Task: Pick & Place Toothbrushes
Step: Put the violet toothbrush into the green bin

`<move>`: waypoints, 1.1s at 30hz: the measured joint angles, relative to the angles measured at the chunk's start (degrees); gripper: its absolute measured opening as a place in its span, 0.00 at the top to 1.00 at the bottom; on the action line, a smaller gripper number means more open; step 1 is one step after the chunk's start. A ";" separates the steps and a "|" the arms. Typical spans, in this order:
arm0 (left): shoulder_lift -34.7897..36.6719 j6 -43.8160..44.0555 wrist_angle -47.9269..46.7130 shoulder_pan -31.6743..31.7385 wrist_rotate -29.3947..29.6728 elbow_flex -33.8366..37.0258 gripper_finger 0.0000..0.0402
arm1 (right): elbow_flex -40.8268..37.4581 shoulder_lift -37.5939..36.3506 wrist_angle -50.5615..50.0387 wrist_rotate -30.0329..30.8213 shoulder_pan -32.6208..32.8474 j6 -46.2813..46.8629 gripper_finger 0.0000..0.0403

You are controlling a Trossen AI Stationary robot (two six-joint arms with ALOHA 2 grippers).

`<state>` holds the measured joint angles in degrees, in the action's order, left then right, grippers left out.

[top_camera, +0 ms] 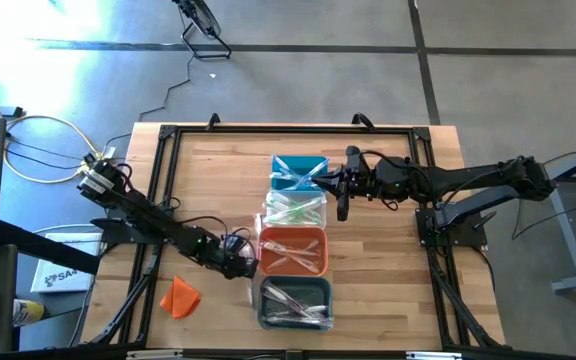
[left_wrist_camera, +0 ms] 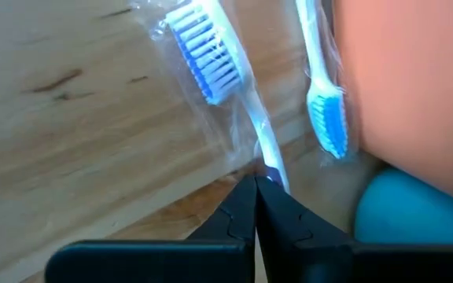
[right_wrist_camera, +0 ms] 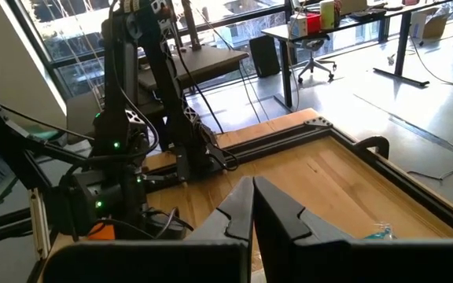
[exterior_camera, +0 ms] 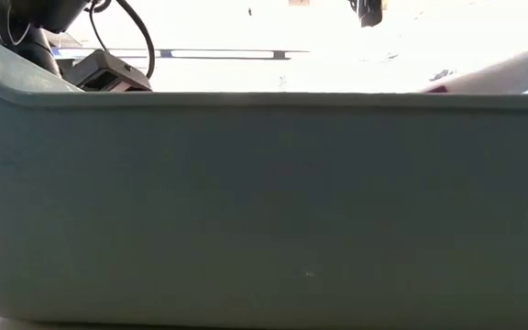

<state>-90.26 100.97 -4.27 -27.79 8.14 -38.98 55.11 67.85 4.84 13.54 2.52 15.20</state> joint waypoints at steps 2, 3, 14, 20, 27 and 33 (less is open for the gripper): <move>0.36 -0.01 -1.41 0.00 0.00 -0.02 1.00 | 0.00 0.00 0.00 0.00 0.00 0.00 0.99; 0.68 0.00 -2.52 0.00 0.01 -0.02 1.00 | 0.00 0.00 0.04 0.00 0.00 -0.01 0.99; 7.60 2.81 -24.80 0.04 0.28 0.14 1.00 | 0.00 0.00 0.04 0.02 0.00 -0.04 0.99; 11.25 2.86 -29.36 0.04 0.46 0.24 1.00 | 0.00 0.00 0.04 0.02 0.00 -0.17 0.99; 14.59 2.48 -29.20 0.07 3.16 0.22 1.00 | 0.00 0.00 0.11 0.02 0.00 -0.18 0.99; 16.28 1.01 -29.23 0.07 3.21 0.19 1.00 | 0.00 0.00 0.13 0.02 0.00 -0.20 0.99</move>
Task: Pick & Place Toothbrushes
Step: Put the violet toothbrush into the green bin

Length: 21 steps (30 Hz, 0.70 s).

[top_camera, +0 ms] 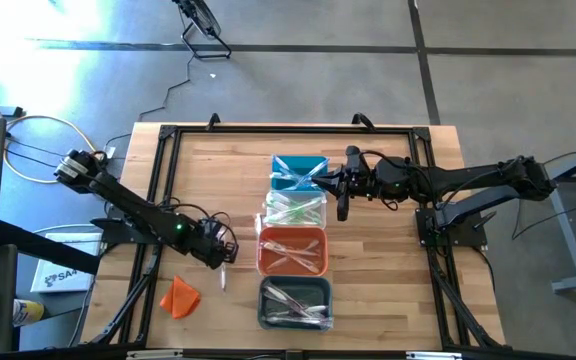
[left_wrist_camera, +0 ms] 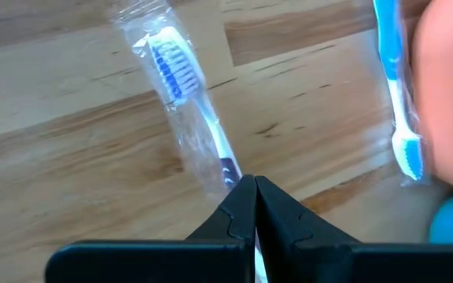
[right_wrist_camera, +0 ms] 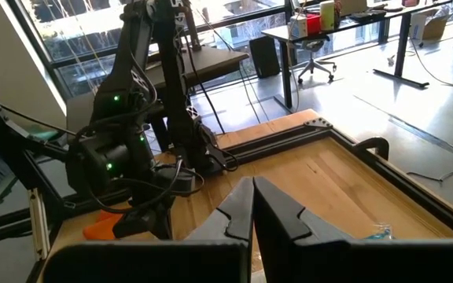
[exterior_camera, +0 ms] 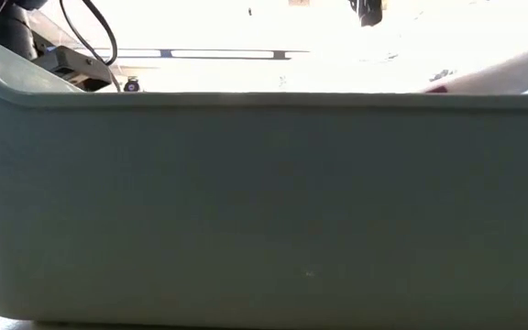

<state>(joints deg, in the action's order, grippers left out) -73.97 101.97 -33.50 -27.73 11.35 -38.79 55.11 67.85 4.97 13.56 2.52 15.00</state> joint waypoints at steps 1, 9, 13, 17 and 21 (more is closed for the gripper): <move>0.00 0.00 -0.10 0.00 0.00 0.00 1.00 | 0.00 0.00 0.00 0.00 -0.02 0.00 0.99; 0.00 1.11 -1.02 0.00 -4.19 0.00 0.97 | 0.00 0.00 0.00 -0.07 0.00 -0.02 0.99; 0.00 3.50 -1.61 0.00 -7.45 0.00 0.88 | 0.00 0.00 -0.01 -0.03 0.00 -0.13 0.99; 0.00 6.32 -0.94 0.00 -9.50 0.00 0.76 | 0.00 0.00 0.00 -0.02 0.00 -0.24 0.99; 0.00 8.81 1.83 0.00 -12.06 -0.02 0.63 | 0.00 0.00 -0.02 -0.02 -0.01 -0.24 0.99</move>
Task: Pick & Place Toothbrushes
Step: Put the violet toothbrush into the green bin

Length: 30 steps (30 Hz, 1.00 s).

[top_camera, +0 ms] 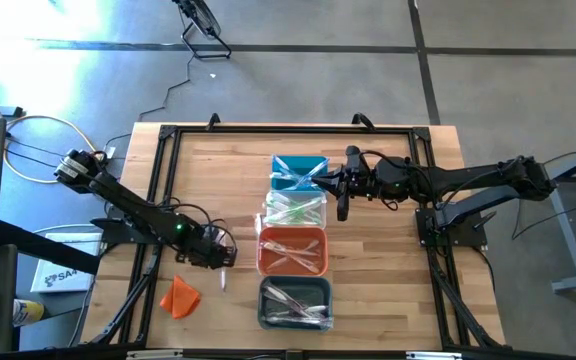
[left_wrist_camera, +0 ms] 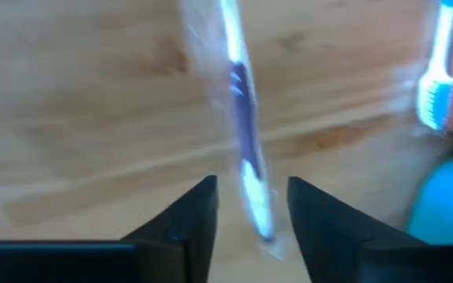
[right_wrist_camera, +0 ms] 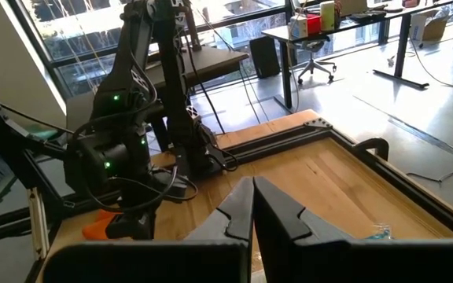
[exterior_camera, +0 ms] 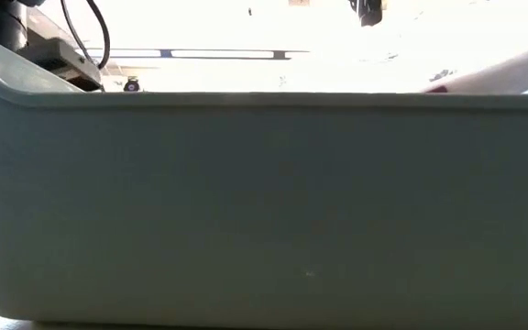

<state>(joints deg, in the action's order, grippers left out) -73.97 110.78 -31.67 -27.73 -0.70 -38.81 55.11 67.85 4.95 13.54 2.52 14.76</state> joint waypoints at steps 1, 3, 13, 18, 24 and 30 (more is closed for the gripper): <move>0.00 0.89 1.02 -0.04 -0.05 0.00 0.61 | 0.00 0.00 0.00 0.00 -0.01 0.00 0.99; -0.12 2.41 2.94 -0.04 0.15 -0.05 0.57 | 0.00 0.00 0.00 0.00 0.00 -0.03 0.99; -4.09 5.81 5.88 -0.04 0.00 -0.07 0.54 | 0.00 0.00 -0.04 0.00 -0.01 -1.09 0.99; -6.58 6.55 8.15 -0.07 -0.01 -0.07 0.54 | 0.00 0.00 -0.07 -0.07 0.01 -1.11 0.99; -9.55 6.86 9.02 -0.04 -1.44 -0.18 0.54 | 0.00 0.00 -0.07 -0.15 0.01 -1.51 0.99; -10.09 7.56 9.00 -0.04 -1.80 -0.24 0.55 | 0.00 0.00 -0.22 -0.17 -0.01 -1.55 0.99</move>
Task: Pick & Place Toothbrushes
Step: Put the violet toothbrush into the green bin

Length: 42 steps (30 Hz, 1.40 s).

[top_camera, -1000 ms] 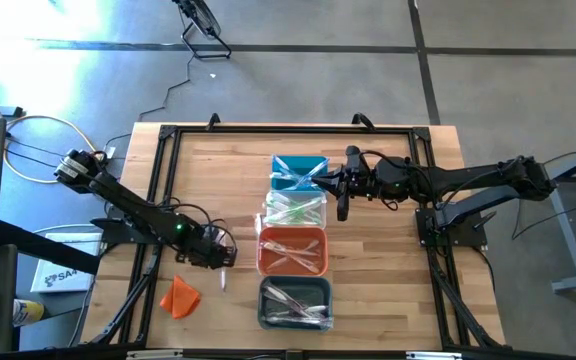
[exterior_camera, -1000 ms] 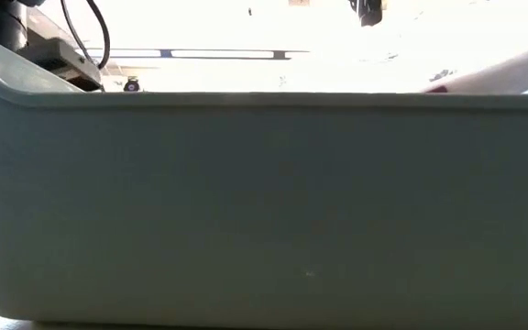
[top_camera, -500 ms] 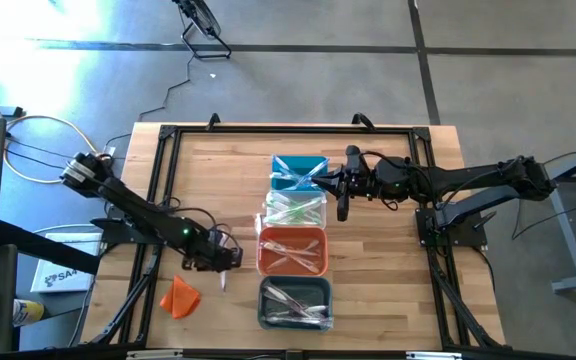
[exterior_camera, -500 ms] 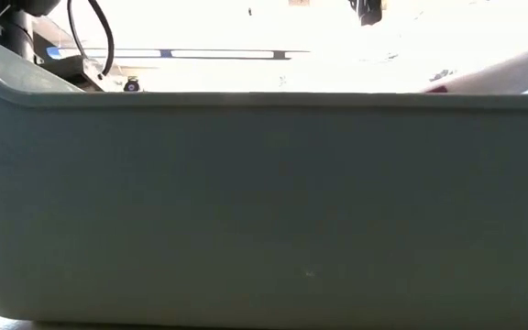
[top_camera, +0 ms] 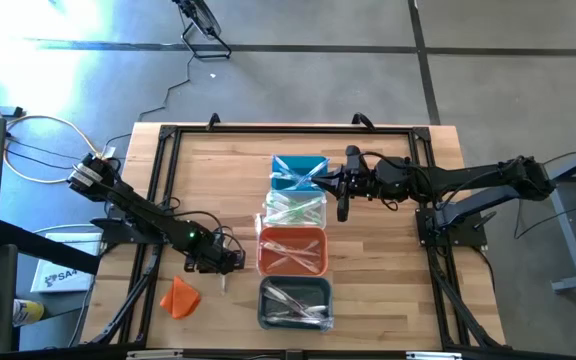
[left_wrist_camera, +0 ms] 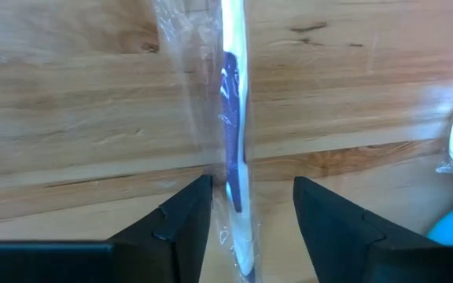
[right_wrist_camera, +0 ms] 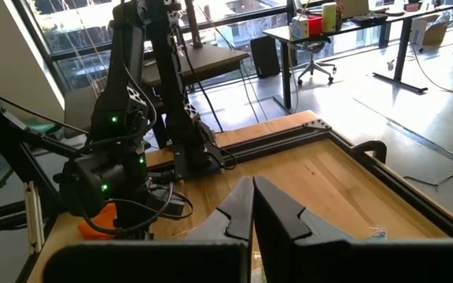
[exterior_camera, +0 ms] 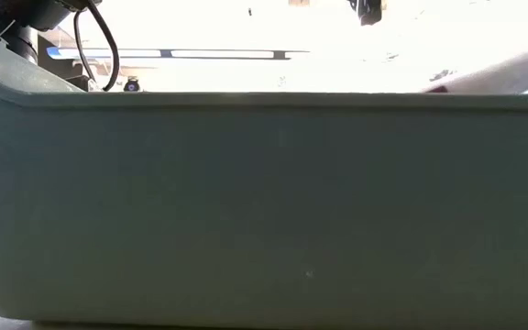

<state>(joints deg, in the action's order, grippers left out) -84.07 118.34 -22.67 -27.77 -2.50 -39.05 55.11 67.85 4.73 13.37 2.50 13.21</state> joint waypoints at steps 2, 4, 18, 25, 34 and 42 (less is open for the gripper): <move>-0.01 -0.01 -0.15 0.00 -0.02 0.00 0.58 | 0.00 0.00 -0.14 0.00 0.02 0.00 0.99; -0.04 -0.21 -0.24 0.00 -0.13 0.05 0.63 | 0.00 0.00 -0.23 0.00 0.00 0.00 0.99; -0.16 -1.55 -0.04 -0.02 -0.32 0.17 0.89 | 0.00 0.00 -0.28 -0.03 0.00 0.00 0.99; -0.01 -4.53 -0.51 -0.01 -1.03 0.20 0.94 | 0.00 0.00 -0.28 -0.01 0.01 0.00 0.99; 3.82 -7.64 -8.22 -0.02 -0.58 0.37 0.95 | 0.02 -0.02 -0.15 -0.05 0.01 0.00 0.99; 12.55 -11.33 -13.43 0.00 4.60 0.31 0.95 | 0.02 -0.02 0.30 -0.05 0.00 0.00 0.99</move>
<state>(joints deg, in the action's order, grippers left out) -71.52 107.01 -36.10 -27.77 2.09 -38.74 55.13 67.83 5.03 13.32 2.50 13.21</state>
